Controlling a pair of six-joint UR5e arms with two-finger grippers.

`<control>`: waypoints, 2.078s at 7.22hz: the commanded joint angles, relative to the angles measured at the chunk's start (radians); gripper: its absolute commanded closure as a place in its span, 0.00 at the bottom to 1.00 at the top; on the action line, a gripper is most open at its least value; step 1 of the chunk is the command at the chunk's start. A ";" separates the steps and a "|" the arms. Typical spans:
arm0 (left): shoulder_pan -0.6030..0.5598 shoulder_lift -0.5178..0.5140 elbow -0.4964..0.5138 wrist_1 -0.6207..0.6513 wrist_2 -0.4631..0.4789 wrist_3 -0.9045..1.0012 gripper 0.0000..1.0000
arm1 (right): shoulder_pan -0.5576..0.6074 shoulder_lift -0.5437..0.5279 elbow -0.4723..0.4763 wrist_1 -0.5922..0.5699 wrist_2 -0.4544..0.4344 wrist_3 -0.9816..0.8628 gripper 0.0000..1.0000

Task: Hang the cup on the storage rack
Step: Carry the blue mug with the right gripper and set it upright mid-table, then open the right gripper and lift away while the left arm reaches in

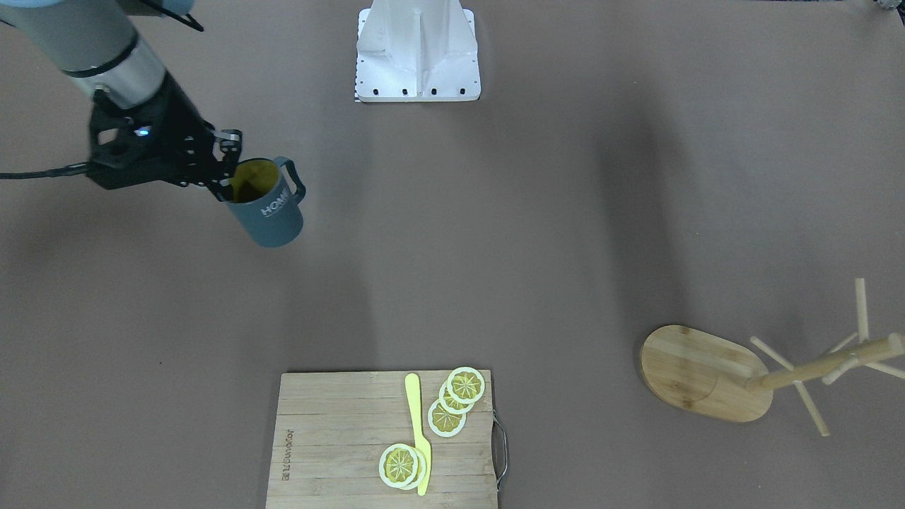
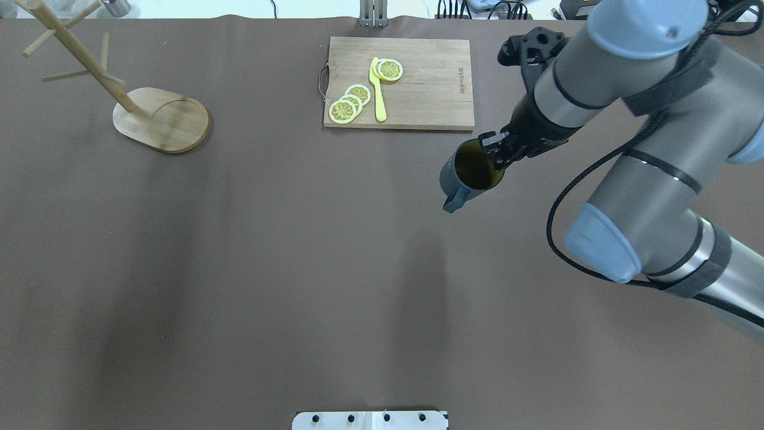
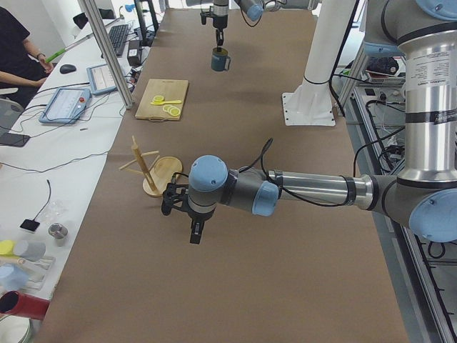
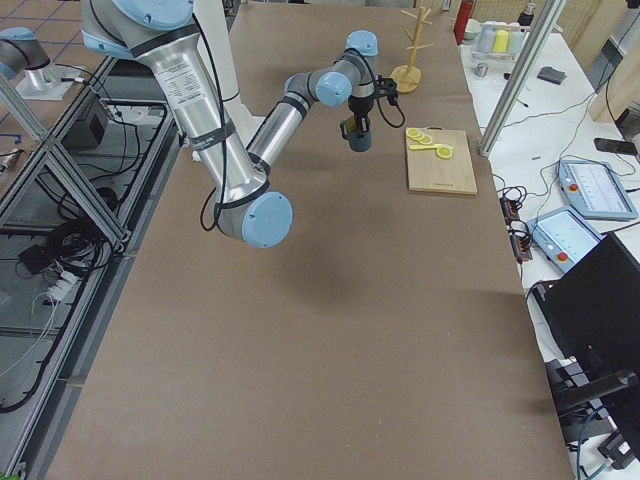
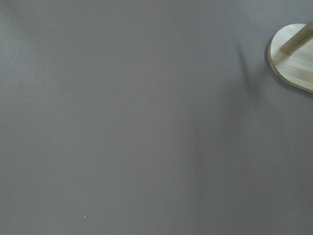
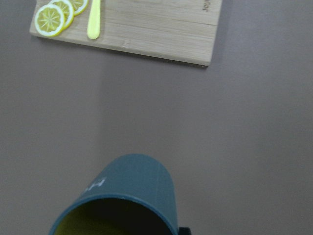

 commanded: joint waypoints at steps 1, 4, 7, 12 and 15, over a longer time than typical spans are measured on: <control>0.000 0.003 -0.001 0.001 0.000 -0.003 0.02 | -0.062 0.123 -0.144 0.009 -0.020 0.039 1.00; 0.000 0.006 0.002 0.001 0.000 -0.003 0.02 | -0.162 0.213 -0.272 0.073 -0.048 0.226 1.00; 0.000 0.006 0.010 0.001 0.000 -0.002 0.02 | -0.229 0.201 -0.292 0.069 -0.066 0.228 1.00; 0.002 -0.002 0.016 0.001 0.000 -0.002 0.02 | -0.234 0.208 -0.283 0.080 -0.050 0.262 0.00; 0.023 -0.104 -0.058 0.003 -0.101 0.007 0.02 | -0.055 0.187 -0.262 0.071 0.143 0.263 0.00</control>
